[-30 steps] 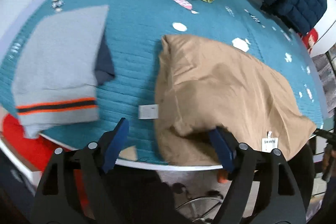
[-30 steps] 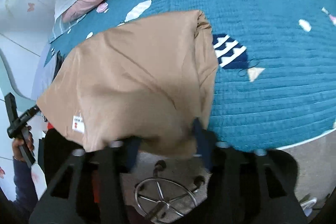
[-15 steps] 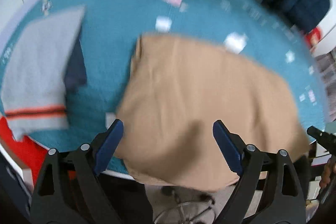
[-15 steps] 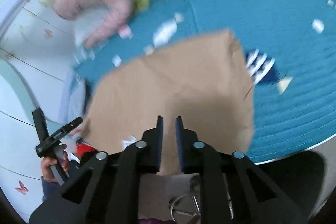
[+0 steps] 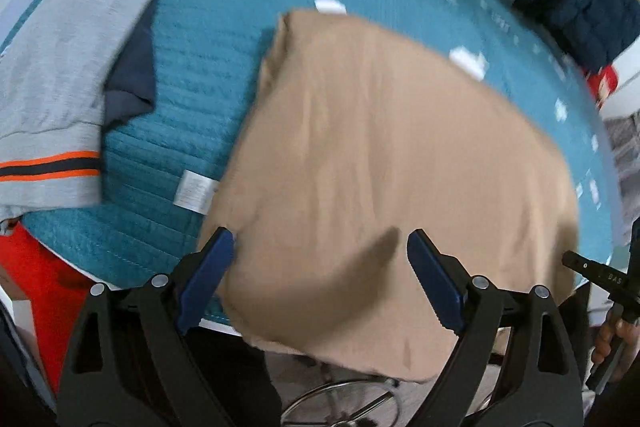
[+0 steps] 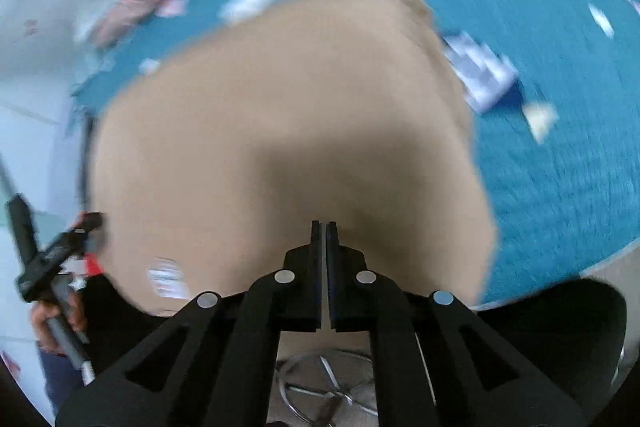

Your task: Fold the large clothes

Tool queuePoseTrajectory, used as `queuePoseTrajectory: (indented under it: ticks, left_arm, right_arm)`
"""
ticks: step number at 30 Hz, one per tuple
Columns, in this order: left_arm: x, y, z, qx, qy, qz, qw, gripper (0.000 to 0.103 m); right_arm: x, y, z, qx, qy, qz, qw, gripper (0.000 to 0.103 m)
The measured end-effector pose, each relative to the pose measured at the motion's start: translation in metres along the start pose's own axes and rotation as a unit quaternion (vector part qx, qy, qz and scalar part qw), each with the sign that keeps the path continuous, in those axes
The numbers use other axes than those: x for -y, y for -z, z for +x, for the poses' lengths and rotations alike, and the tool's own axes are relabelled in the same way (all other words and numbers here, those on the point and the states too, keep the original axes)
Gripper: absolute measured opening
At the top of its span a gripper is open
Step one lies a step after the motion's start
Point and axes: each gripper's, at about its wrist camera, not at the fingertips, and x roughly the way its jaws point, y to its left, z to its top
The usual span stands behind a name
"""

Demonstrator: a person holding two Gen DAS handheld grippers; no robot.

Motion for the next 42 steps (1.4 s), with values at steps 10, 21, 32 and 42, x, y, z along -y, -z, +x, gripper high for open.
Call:
queuePoseTrajectory:
  ticks: [10, 21, 32, 42]
  left_arm:
    - [-0.044, 0.005, -0.014, 0.000, -0.017, -0.082, 0.9965, 0.089]
    - [-0.058, 0.030, 0.023, -0.074, 0.016, -0.124, 0.9895, 0.090]
    - [-0.056, 0.029, 0.037, -0.085, 0.024, -0.132, 0.9873, 0.092]
    - [-0.044, 0.035, 0.033, -0.082, 0.035, -0.122, 0.9885, 0.076]
  right_arm:
    - [-0.096, -0.075, 0.082, 0.012, 0.012, -0.060, 0.998, 0.002]
    - [-0.068, -0.062, 0.097, -0.047, -0.032, 0.003, 0.998, 0.005]
    - [-0.056, 0.022, 0.102, -0.043, -0.052, 0.019, 0.998, 0.000]
    - [-0.043, 0.052, 0.105, -0.044, -0.103, 0.036, 0.993, 0.000]
